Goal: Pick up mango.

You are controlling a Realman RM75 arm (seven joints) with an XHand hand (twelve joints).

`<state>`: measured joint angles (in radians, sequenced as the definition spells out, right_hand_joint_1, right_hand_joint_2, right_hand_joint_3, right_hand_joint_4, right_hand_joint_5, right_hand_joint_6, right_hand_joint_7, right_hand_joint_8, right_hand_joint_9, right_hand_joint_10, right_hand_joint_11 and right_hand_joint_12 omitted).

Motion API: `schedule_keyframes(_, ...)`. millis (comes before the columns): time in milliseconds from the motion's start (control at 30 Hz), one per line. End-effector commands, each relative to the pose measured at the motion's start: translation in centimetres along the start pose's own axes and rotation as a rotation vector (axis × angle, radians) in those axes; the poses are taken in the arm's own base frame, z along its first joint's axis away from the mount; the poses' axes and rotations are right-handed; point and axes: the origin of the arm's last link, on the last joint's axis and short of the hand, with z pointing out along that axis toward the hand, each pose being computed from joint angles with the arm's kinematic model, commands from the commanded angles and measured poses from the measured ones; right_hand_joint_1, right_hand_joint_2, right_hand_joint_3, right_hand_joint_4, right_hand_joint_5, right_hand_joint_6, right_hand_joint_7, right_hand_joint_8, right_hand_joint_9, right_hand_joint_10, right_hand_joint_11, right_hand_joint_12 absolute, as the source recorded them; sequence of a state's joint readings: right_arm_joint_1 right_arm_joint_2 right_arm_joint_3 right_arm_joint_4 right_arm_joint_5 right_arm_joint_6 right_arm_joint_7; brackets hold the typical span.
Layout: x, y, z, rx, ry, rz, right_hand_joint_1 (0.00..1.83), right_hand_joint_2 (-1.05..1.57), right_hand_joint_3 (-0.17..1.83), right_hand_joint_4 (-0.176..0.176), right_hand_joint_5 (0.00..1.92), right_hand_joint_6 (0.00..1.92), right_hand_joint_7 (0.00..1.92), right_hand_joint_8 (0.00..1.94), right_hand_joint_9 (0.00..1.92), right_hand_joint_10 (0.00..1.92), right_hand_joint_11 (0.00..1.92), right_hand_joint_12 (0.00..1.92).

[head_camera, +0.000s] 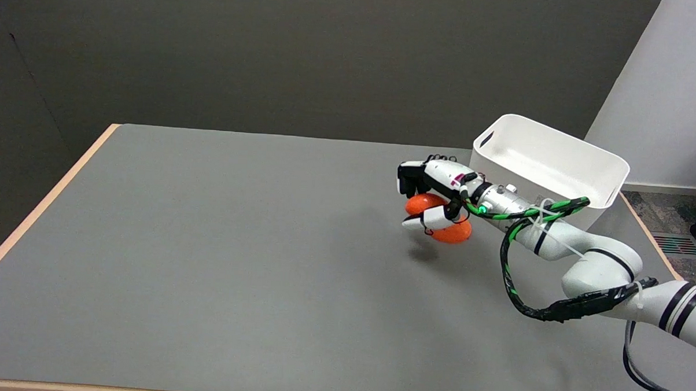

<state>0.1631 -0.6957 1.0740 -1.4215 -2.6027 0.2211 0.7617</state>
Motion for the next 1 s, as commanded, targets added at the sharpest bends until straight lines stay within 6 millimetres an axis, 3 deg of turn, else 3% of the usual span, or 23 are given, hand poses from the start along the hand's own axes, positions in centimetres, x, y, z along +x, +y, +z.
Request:
schedule_keyframes(33,4.4,-1.4,0.2,0.077,0.170,-0.057,1.29,1.09,0.52,-0.125,0.44,1.71,0.64,1.59,0.67,1.89,0.30,1.92)
schedule_keyframes(167,5.9,-1.5,0.2,0.086,0.213,-0.083,1.30,1.09,0.53,-0.124,0.44,1.71,0.65,1.59,0.67,1.89,0.32,1.92)
schedule_keyframes(367,10.3,-0.4,-0.3,0.058,0.336,-0.166,1.30,1.08,0.54,-0.124,0.45,1.71,0.65,1.59,0.67,1.89,0.35,1.92)
schedule_keyframes(433,11.8,0.1,-0.5,0.043,0.368,-0.180,1.30,1.15,0.36,-0.121,0.46,1.65,0.66,1.53,0.66,1.84,0.34,1.92)
schedule_keyframes(533,14.0,0.8,-0.8,0.019,0.406,-0.229,1.30,1.07,0.55,-0.124,0.45,1.71,0.66,1.58,0.67,1.89,0.37,1.92)
schedule_keyframes(633,16.1,1.6,-0.9,-0.008,0.423,-0.276,1.30,1.07,0.55,-0.124,0.45,1.71,0.65,1.58,0.67,1.89,0.37,1.92)
schedule_keyframes(733,17.9,3.2,-1.1,-0.059,0.437,-0.305,1.30,1.07,0.55,-0.123,0.45,1.71,0.65,1.58,0.67,1.89,0.37,1.92)
schedule_keyframes(800,18.8,4.8,-1.3,-0.106,0.450,-0.307,1.29,1.18,0.32,-0.120,0.45,1.65,0.65,1.53,0.65,1.85,0.35,1.92)
schedule_keyframes(867,19.7,6.0,-1.5,-0.144,0.469,-0.311,1.29,1.15,0.38,-0.117,0.46,1.65,0.66,1.53,0.66,1.85,0.33,1.92)
schedule_keyframes(1000,21.4,8.3,-1.9,-0.211,0.505,-0.306,1.29,1.19,0.30,-0.119,0.44,1.66,0.64,1.53,0.64,1.86,0.35,1.92)
